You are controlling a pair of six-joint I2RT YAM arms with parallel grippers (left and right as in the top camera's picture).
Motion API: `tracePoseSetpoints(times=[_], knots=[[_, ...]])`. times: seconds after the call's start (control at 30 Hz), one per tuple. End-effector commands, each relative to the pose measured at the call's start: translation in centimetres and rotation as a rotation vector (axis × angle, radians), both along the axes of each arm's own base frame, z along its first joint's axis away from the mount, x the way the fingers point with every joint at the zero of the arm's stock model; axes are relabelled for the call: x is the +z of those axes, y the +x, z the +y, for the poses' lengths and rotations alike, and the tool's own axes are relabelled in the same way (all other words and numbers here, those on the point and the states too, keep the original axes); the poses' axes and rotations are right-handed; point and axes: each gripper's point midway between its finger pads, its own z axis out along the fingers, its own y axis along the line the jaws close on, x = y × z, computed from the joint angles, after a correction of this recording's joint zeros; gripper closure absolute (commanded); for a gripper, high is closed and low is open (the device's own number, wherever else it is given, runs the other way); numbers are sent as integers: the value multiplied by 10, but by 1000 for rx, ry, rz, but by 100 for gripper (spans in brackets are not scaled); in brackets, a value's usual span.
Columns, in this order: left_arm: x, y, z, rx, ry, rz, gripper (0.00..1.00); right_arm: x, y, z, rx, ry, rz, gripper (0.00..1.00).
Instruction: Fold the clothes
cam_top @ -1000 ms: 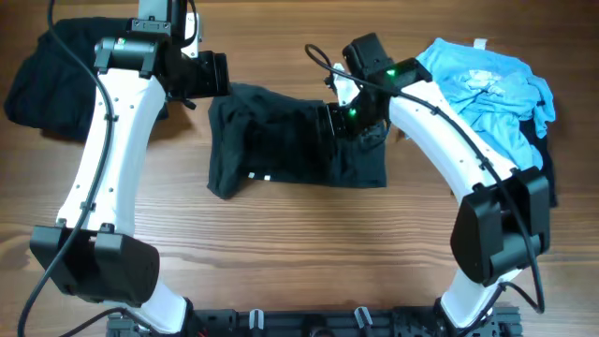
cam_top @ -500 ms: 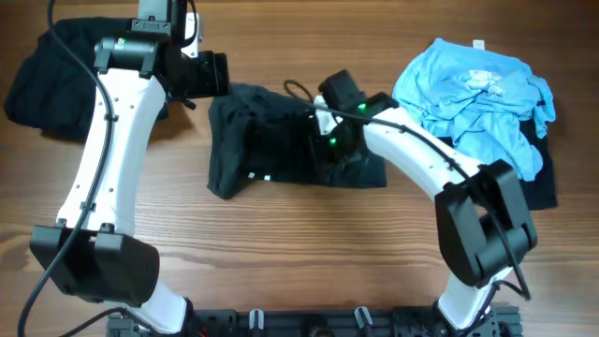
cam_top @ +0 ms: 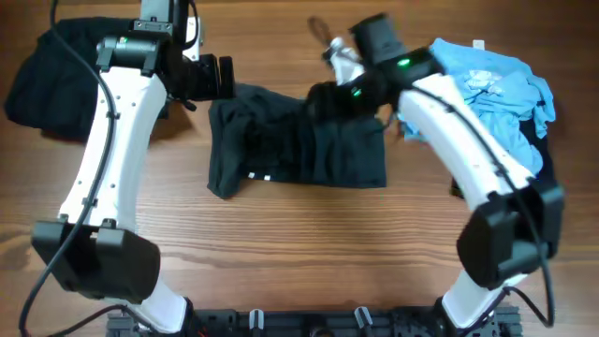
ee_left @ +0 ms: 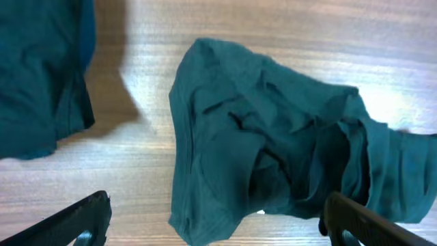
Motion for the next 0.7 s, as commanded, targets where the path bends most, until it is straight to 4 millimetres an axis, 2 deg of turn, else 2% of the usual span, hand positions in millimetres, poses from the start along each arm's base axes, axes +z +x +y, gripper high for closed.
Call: tracePoseSetpoints(times=[0.0,0.03,0.13,0.2,0.27,0.4,0.57,0.67], knots=[[-31,0,-6,-7,-84,113,1,14,15,-58,-100,-41,-22,20],[-37,1,-7,-10,-106,131,3,12,15,-68,-111,-49,-9,19],[-65,5,0,11,-156,200,19,7,10,-94,-134,-70,33,18],[-89,4,4,-39,-198,257,29,5,7,-103,-133,-81,47,17],[-108,-1,14,-54,-195,306,34,5,6,-104,-122,-87,45,17],[-142,-12,30,-52,-217,391,32,5,6,-104,-116,-89,40,14],[-183,-23,22,-113,-302,428,24,5,7,-104,-117,-88,36,14],[-191,-22,18,-118,-324,421,23,5,7,-104,-117,-88,37,14]])
